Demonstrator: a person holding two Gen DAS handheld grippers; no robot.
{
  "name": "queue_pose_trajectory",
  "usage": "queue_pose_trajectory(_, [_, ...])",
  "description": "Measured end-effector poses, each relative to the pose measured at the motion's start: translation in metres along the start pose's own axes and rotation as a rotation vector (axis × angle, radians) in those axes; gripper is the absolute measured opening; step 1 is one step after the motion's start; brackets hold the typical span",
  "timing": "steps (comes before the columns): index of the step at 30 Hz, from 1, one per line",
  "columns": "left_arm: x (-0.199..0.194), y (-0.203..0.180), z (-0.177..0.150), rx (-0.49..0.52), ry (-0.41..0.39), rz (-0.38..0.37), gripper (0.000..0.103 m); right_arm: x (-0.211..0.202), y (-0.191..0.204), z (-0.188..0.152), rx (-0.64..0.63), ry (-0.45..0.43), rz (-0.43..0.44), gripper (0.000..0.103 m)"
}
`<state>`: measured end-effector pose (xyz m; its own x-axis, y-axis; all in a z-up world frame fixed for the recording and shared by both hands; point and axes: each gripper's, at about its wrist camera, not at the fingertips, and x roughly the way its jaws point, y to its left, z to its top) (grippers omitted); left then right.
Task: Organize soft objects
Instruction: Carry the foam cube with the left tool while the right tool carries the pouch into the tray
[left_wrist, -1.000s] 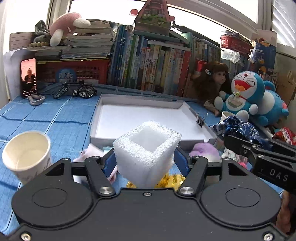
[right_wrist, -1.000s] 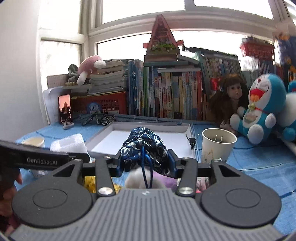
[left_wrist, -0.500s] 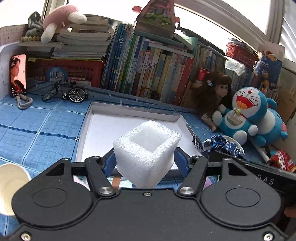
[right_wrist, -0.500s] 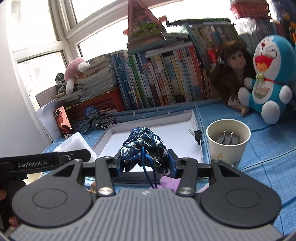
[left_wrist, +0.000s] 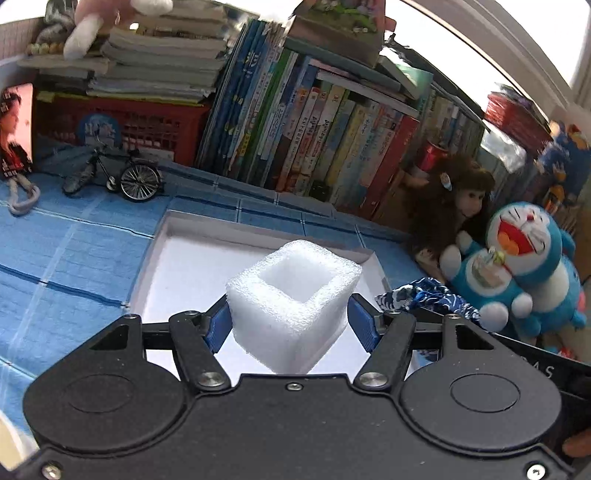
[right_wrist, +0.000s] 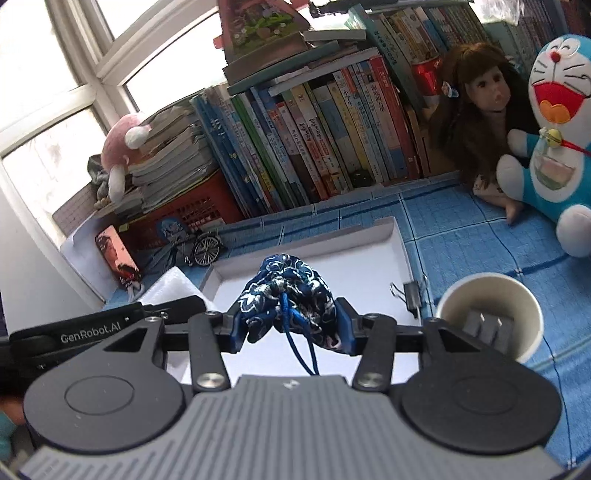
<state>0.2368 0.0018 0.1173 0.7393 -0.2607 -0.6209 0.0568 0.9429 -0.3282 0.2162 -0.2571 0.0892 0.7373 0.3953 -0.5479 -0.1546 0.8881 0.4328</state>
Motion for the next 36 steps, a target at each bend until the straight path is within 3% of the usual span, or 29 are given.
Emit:
queue_pose_trajectory(6, [0.047, 0.007, 0.006, -0.047, 0.056, 0.05, 0.064, 0.033, -0.007, 0.019, 0.096, 0.07, -0.037, 0.053])
queue_pose_trajectory(11, [0.08, 0.023, -0.003, -0.131, 0.115, 0.058, 0.064, 0.059, -0.01, 0.023, 0.136, 0.129, -0.072, 0.053])
queue_pose_trajectory(14, [0.092, 0.027, -0.008, -0.131, 0.149, 0.069, 0.064, 0.073, -0.01, 0.024, 0.153, 0.164, -0.103, 0.054])
queue_pose_trajectory(23, [0.109, 0.029, -0.02, -0.108, 0.192, 0.073, 0.064, 0.1, -0.015, 0.016, 0.144, 0.218, -0.172, 0.055])
queue_pose_trajectory(36, [0.114, 0.033, -0.026, -0.127, 0.209, 0.039, 0.063, 0.116, -0.019, 0.008, 0.164, 0.244, -0.178, 0.057])
